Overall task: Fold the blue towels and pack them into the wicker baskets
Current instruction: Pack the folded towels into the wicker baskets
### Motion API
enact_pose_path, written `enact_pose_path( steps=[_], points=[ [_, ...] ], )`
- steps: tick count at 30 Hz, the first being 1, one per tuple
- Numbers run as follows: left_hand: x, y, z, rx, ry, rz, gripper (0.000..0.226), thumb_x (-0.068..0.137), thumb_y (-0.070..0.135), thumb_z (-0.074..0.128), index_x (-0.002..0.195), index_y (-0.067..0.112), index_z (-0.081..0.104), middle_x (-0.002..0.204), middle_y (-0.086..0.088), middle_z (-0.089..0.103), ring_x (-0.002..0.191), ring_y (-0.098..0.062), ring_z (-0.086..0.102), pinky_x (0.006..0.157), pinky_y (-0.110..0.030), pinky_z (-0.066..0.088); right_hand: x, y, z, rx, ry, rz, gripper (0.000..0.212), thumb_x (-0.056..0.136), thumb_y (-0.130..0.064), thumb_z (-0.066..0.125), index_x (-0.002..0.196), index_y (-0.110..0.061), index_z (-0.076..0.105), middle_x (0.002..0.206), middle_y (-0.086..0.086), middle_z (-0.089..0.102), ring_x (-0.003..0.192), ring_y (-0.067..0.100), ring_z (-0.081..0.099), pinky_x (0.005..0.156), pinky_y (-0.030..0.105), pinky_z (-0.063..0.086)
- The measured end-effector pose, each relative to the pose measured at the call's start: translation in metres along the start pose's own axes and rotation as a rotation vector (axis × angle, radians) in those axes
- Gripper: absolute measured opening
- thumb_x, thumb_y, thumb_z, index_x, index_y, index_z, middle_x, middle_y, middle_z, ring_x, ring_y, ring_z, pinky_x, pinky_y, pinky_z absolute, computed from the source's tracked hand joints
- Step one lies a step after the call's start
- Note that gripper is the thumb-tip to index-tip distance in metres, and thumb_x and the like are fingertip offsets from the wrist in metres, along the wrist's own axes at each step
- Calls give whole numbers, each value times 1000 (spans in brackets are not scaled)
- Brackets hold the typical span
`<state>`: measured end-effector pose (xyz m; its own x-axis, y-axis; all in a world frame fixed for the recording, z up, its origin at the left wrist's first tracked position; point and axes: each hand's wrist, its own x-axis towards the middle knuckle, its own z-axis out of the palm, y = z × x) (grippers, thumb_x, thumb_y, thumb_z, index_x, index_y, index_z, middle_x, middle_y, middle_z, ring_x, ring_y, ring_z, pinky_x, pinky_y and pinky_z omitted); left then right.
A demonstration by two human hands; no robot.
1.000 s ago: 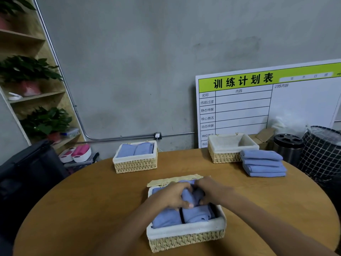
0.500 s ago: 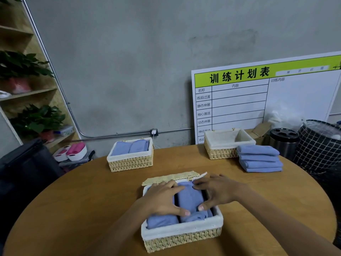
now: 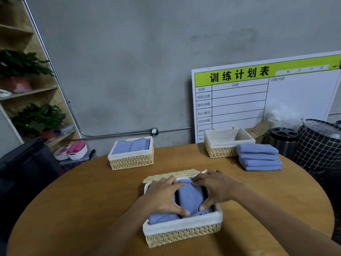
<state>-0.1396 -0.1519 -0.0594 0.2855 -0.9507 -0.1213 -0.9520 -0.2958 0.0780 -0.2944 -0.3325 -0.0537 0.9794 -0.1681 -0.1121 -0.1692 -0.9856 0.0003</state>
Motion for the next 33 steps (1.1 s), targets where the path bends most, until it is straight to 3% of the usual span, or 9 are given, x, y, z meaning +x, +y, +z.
enact_pose_path(
  steps=[3, 6, 10, 12, 19, 23, 25, 30, 33],
  points=[
    [-6, -16, -27, -30, 60, -45, 94, 70, 85, 60, 150, 44, 33, 135, 13, 40, 124, -15, 45, 98, -38, 41, -2, 10, -12, 79, 121, 32, 93, 64, -90, 54, 139, -34, 51, 144, -16, 45, 126, 17, 44, 99, 40, 35],
    [-10, -44, -41, -96, 64, -216, 91, 74, 85, 56, 151, 48, 28, 156, 6, 30, 136, -17, 43, 108, -40, 40, 0, 22, -16, 215, 183, 103, 110, 55, -100, 38, 141, -32, 50, 147, -14, 41, 133, 15, 42, 105, 40, 36],
    [-13, -77, -8, -328, -48, -419, 123, 57, 105, 35, 158, 42, 5, 168, -1, 14, 150, -26, 26, 117, -45, 31, 5, 22, 9, 448, 181, 169, 98, 74, -86, 46, 154, -33, 27, 157, -5, 26, 142, 16, 32, 107, 30, 32],
    [-13, -73, 11, -488, -49, -401, 135, 47, 108, 34, 159, 39, 0, 167, 3, 16, 150, -23, 26, 117, -41, 31, 9, 20, 29, 603, 149, 198, 113, 68, -94, 42, 158, -32, 15, 160, 1, 23, 143, 18, 32, 112, 31, 32],
    [22, -59, 19, -509, 96, -342, 108, 75, 87, 51, 157, 44, -4, 165, 3, 26, 147, -24, 34, 103, -33, 39, 35, 25, 57, 964, 277, 286, 133, 62, -91, 56, 159, -21, -1, 164, 2, 16, 145, 18, 31, 112, 26, 30],
    [60, -65, 11, -572, 172, -349, 105, 79, 80, 57, 157, 45, -4, 160, -1, 36, 135, -26, 50, 94, -32, 48, 69, 51, 47, 976, 334, 321, 132, 62, -85, 63, 159, -17, 5, 164, 3, 16, 144, 20, 32, 111, 27, 32],
    [78, -66, 7, -665, 219, -347, 104, 83, 73, 61, 158, 42, -3, 161, 1, 33, 137, -26, 48, 91, -29, 44, 88, 68, 41, 1002, 408, 383, 133, 60, -85, 65, 159, -15, 10, 163, 6, 20, 144, 23, 33, 112, 31, 33],
    [91, -68, 4, -875, 358, -318, 100, 87, 54, 71, 159, 37, 3, 164, 9, 24, 147, -19, 33, 97, -24, 33, 101, 86, 30, 999, 598, 490, 88, 86, -58, 62, 154, -11, 30, 157, 8, 35, 142, 22, 35, 109, 31, 31],
    [79, -64, 13, -850, 351, -281, 104, 84, 53, 74, 159, 39, 3, 161, 13, 26, 145, -16, 33, 95, -23, 34, 76, 72, 31, 1005, 623, 475, 88, 82, -71, 54, 150, -17, 38, 152, 4, 41, 134, 17, 42, 105, 27, 34]
  ],
)
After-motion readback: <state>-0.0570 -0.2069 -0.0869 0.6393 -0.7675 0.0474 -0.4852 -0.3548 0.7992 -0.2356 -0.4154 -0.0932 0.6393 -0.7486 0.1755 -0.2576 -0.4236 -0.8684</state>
